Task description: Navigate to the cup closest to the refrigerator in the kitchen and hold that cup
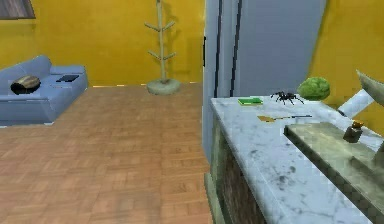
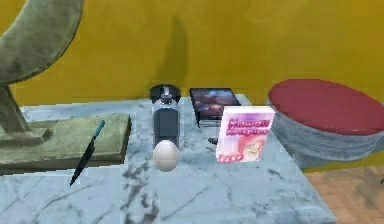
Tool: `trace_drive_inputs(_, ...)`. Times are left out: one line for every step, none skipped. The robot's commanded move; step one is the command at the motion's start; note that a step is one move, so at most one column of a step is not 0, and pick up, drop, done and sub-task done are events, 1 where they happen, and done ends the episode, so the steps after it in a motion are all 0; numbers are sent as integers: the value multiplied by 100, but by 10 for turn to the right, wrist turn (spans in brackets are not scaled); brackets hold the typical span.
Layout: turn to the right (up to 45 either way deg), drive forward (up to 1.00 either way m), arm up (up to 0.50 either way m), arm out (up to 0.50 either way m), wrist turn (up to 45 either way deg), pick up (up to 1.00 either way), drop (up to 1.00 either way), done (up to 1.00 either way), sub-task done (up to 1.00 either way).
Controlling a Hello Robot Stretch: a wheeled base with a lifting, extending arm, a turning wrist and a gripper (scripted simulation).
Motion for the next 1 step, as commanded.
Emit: trace_drive_inputs(0,0,38,0,0,0,0,0,0)
